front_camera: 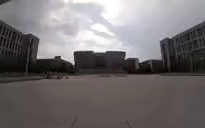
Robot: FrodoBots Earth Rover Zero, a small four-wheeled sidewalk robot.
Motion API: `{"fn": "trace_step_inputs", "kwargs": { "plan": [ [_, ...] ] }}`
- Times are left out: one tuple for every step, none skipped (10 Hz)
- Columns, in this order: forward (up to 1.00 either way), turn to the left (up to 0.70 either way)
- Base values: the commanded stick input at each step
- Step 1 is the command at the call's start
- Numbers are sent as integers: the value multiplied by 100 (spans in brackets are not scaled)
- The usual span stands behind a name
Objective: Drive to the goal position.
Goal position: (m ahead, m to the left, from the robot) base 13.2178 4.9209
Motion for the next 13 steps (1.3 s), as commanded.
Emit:
{"fn": "trace_step_inputs", "kwargs": {
  "plan": [
    [70, 0],
    [70, 0],
    [70, 0],
    [70, 0],
    [70, 0],
    [70, 0],
    [70, 3],
    [70, 9],
    [70, 19],
    [70, 35],
    [70, 35],
    [70, 22],
    [70, 0]
  ]
}}
